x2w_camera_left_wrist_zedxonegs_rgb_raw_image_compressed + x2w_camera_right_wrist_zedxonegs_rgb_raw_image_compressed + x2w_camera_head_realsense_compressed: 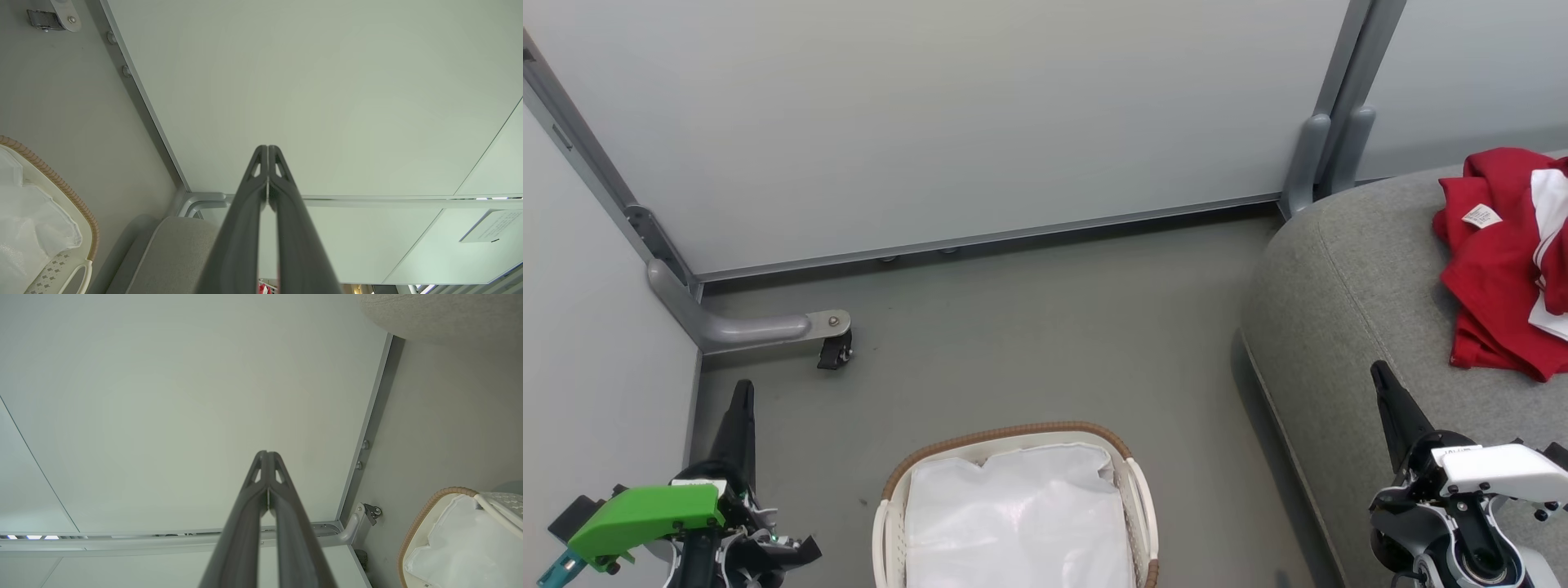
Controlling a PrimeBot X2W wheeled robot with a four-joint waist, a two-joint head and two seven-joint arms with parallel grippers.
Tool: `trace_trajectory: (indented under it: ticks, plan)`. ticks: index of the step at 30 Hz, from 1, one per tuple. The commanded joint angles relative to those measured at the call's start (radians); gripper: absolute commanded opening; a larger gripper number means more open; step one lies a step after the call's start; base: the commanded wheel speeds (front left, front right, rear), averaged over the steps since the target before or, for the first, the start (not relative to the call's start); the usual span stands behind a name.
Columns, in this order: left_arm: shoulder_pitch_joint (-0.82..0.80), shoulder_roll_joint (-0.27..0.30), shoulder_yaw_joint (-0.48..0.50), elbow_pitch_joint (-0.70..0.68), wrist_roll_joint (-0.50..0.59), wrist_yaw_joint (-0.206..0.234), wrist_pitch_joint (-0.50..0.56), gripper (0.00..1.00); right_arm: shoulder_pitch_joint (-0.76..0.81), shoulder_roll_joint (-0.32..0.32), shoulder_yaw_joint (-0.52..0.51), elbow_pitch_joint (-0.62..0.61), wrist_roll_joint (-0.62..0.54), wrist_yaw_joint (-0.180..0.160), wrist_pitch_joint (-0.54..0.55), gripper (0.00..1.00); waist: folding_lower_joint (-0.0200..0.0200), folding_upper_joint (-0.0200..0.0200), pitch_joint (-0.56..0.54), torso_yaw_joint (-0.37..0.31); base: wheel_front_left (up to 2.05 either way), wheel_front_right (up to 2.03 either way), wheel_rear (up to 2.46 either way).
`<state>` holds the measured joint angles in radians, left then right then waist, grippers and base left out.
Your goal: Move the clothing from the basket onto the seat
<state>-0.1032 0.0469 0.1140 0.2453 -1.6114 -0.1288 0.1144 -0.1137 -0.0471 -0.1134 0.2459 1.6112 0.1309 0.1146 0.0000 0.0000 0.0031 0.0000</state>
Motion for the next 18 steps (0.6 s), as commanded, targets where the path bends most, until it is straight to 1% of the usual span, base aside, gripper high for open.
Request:
trace_trajectory:
  ticks: [1, 18]
  plan:
    - [-0.011, 0.006, 0.002, -0.001, -0.003, -0.005, 0.003, 0.0, 0.011, -0.006, -0.002, -0.004, 0.003, 0.0, 0.003, 0.0, 0.0, 0.0, 0.0, 0.0, 0.0, 0.0, 0.0]
    - [-0.011, 0.006, 0.002, -0.002, -0.003, -0.005, 0.003, 0.0, 0.011, -0.006, -0.002, -0.004, 0.003, 0.0, 0.003, 0.0, 0.0, 0.0, 0.0, 0.0, 0.0, 0.0, 0.0]
